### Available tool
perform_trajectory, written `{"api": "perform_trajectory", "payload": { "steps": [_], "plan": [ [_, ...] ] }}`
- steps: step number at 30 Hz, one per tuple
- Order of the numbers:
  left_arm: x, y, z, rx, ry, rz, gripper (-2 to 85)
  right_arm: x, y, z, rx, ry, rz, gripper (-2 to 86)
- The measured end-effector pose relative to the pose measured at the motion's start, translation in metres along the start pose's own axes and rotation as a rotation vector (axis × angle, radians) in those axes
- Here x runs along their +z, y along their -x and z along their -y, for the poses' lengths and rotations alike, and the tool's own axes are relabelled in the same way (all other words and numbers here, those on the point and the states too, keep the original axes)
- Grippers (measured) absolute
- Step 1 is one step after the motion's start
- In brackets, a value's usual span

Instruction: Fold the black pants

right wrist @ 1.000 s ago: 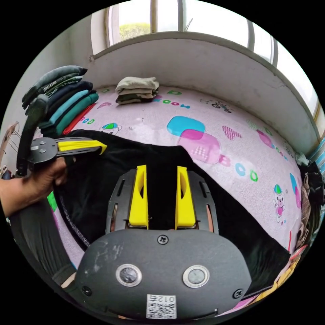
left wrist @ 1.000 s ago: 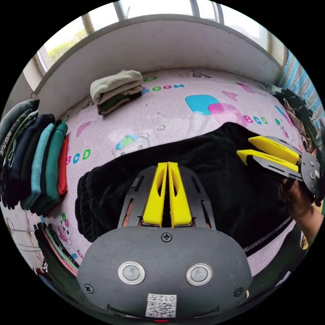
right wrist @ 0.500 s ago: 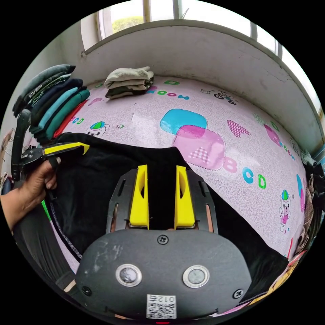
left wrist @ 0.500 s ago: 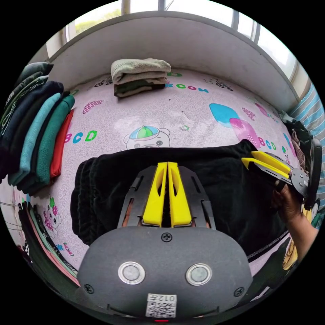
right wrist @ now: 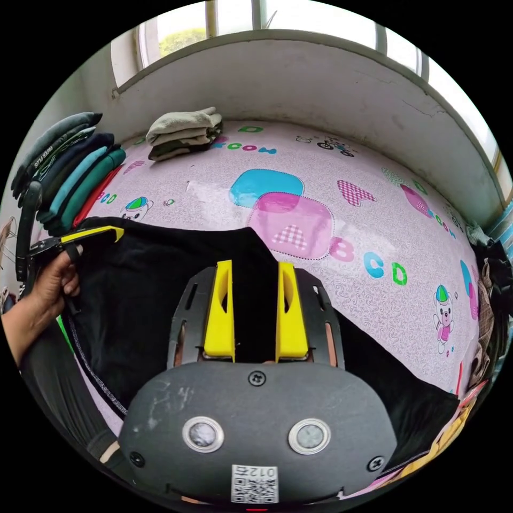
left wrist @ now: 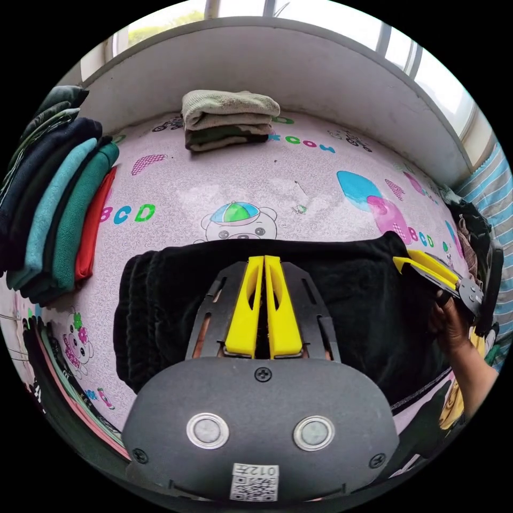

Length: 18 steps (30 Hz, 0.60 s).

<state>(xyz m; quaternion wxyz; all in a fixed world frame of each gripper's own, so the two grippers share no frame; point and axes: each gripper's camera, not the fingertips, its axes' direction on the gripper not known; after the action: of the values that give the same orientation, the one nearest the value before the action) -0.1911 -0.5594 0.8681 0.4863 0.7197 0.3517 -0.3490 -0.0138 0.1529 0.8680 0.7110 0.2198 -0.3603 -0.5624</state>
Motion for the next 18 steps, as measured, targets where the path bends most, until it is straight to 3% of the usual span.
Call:
{"api": "perform_trajectory", "payload": {
  "steps": [10, 18],
  "plan": [
    [0.021, -0.018, -0.002, 0.032, -0.075, -0.013, 0.7, -0.07, -0.042, -0.029, 0.058, -0.101, -0.001, 11.3],
    [0.078, -0.043, -0.005, 0.047, 0.031, 0.06, 0.5, -0.054, -0.084, -0.048, 0.067, 0.012, -0.047, 11.3]
  ]
}}
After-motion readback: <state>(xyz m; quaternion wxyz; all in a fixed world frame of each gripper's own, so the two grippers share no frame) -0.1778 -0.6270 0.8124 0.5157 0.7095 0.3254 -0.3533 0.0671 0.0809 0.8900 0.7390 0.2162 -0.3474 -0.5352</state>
